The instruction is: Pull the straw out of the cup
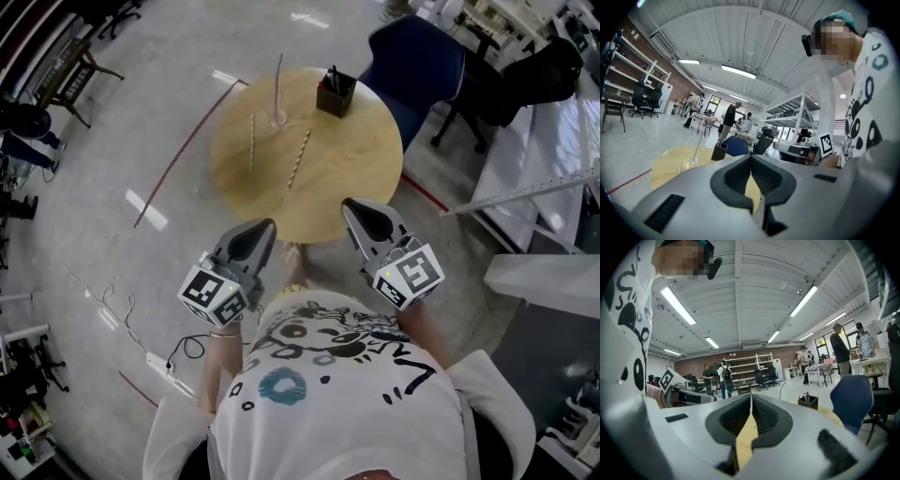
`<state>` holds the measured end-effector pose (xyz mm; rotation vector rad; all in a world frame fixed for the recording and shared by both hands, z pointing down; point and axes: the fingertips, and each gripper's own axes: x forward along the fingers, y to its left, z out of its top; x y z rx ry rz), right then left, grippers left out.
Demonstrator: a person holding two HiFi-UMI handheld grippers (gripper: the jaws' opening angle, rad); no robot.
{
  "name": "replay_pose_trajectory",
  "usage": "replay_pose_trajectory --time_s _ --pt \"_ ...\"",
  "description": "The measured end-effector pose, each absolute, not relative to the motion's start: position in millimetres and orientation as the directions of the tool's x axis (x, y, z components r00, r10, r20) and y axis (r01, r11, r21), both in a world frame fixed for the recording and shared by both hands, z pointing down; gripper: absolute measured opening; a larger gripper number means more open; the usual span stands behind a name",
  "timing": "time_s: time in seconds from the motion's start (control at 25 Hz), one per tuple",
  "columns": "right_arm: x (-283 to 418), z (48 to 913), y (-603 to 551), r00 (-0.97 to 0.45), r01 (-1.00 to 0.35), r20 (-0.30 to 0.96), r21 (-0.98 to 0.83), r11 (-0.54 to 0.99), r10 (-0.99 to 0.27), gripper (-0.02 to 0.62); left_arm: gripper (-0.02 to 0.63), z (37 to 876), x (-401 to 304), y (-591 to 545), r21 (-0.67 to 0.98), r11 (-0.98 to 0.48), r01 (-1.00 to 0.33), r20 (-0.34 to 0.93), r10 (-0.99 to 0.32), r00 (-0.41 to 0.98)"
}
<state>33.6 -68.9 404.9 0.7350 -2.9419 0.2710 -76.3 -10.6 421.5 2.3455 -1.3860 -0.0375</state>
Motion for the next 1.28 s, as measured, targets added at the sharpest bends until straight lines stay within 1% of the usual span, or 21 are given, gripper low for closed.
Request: replay_pose_trajectory --time_s 0.32,0.64,1.28 --pt "4.9 401.4 -121.6 -0.857 -0.513 0.149 -0.144 0.846 -0.494 0.028 0.017 421.3 -107.4 -69.2 0.374 -0.458 -0.806 0.177 -0.818 0.547" --pt "-37.9 396.7 -170.5 -0.849 -0.525 0.147 -0.134 0.841 -0.507 0.028 0.017 418.5 -148.8 -118.2 0.368 -0.474 -0.800 0.161 -0.815 0.557" --pt "-94.4 412.0 -250.5 -0.828 -0.555 0.181 -0.132 0.822 -0.530 0.028 0.017 449.0 -208.6 -188.9 0.382 -0.461 -0.801 0.206 -0.803 0.560"
